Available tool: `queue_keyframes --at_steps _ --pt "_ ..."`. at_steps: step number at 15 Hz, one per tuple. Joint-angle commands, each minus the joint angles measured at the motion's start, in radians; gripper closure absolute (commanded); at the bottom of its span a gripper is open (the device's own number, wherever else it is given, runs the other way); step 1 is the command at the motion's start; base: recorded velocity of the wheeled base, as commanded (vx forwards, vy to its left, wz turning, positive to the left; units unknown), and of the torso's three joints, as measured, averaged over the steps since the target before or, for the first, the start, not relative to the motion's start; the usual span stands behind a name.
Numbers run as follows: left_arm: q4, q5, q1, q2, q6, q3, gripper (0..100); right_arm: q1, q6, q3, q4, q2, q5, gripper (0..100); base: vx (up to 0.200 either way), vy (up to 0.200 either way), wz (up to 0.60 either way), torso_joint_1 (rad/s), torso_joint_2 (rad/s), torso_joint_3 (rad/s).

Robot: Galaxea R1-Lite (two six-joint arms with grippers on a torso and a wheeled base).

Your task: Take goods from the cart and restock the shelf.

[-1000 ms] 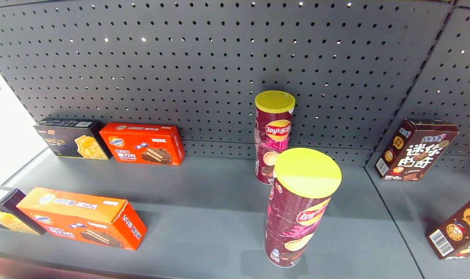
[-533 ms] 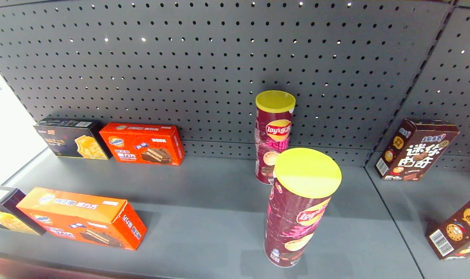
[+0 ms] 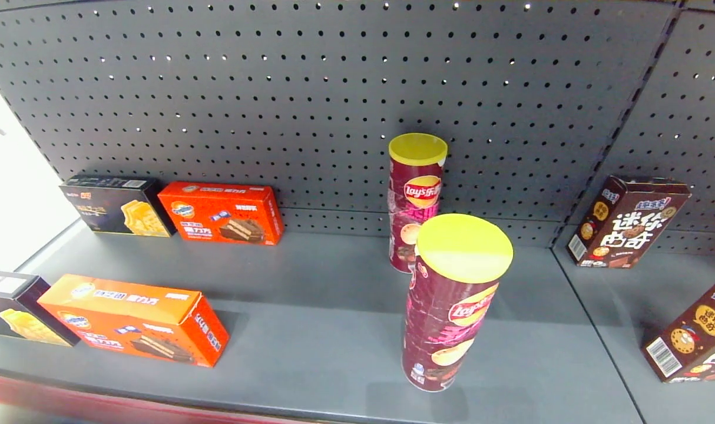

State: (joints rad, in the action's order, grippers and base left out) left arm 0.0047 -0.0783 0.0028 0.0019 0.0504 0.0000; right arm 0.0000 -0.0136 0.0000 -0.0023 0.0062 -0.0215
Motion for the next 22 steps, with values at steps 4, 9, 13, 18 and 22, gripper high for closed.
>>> queue_keyframes --at_steps 4,9,13,18,22 --pt "0.000 0.002 0.000 0.000 -0.003 0.000 0 0.000 0.000 0.000 -0.001 0.000 0.000 0 0.000 0.000 -0.30 0.004 0.00 0.002" --pt "0.000 0.000 0.000 0.000 -0.001 0.000 0 0.000 0.000 0.000 -0.001 0.001 0.000 0 0.000 0.000 0.00 0.000 0.00 0.000" --pt "0.000 0.000 0.000 0.000 -0.001 0.000 0 0.000 0.000 0.000 -0.001 0.000 0.000 0 0.000 0.000 0.00 0.000 0.00 0.000" --pt "0.000 0.000 0.000 0.000 0.002 0.000 0 0.000 0.000 0.000 -0.001 0.000 0.000 0 0.000 0.040 0.00 0.001 0.00 0.000" --pt "0.000 -0.001 0.000 0.000 0.002 0.000 0 0.000 0.000 0.000 -0.001 0.001 0.000 0 0.000 0.000 0.00 0.000 0.00 0.000"
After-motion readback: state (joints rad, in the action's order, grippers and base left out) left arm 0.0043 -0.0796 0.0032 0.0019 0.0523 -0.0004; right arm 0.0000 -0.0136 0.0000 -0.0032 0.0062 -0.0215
